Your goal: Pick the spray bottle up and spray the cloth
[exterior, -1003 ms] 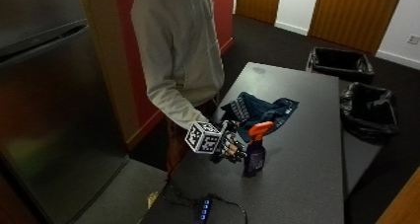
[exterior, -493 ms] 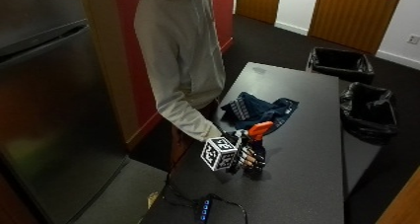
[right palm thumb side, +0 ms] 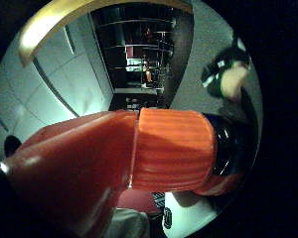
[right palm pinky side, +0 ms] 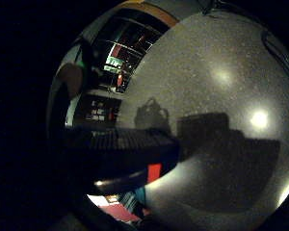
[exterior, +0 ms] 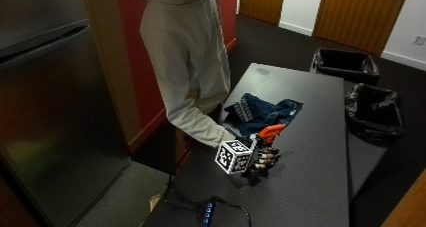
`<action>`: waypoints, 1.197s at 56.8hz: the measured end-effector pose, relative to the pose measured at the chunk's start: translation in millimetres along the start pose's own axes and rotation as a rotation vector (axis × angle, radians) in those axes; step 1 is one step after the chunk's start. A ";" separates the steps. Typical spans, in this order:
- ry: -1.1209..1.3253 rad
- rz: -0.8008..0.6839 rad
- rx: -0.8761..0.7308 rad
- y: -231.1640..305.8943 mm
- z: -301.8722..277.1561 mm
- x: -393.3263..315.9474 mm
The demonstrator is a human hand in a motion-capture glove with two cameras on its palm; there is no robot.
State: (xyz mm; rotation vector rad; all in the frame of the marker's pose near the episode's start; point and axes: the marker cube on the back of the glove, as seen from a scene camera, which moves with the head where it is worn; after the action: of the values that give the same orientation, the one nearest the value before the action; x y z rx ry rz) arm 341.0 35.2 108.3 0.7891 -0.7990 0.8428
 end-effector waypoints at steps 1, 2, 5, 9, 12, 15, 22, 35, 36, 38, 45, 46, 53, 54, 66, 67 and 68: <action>-0.001 -0.005 0.002 -1.3 1.1 -1.0; -0.002 -0.010 0.003 -2.4 2.4 -1.9; 0.001 -0.022 0.002 -4.0 7.6 -4.1; 0.023 -0.039 -0.002 -8.1 12.6 -9.6; 0.054 -0.050 -0.010 -10.3 17.6 -13.8; 0.085 -0.065 -0.023 -11.4 24.2 -17.7; 0.135 -0.108 -0.069 -9.4 45.2 -24.8; 0.267 -0.162 -0.618 41.6 55.7 -83.3; 0.240 -0.162 -0.667 46.9 55.8 -95.6; 0.220 -0.186 -0.694 48.3 60.2 -116.6; 0.521 -0.387 -0.449 12.2 92.1 -134.0; 0.540 -0.397 -0.461 13.6 93.0 -139.0; 0.676 -0.465 -0.530 30.0 105.9 -173.6; 0.698 -0.477 -0.539 31.6 107.1 -178.1; 0.967 -0.602 -0.636 62.4 122.4 -223.0; 0.991 -0.612 -0.646 66.2 123.7 -226.6; 1.013 -0.620 -0.653 69.6 125.0 -229.6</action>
State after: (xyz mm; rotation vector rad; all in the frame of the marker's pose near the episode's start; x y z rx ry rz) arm 147.6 -114.0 -8.2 -0.0486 0.1177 0.2852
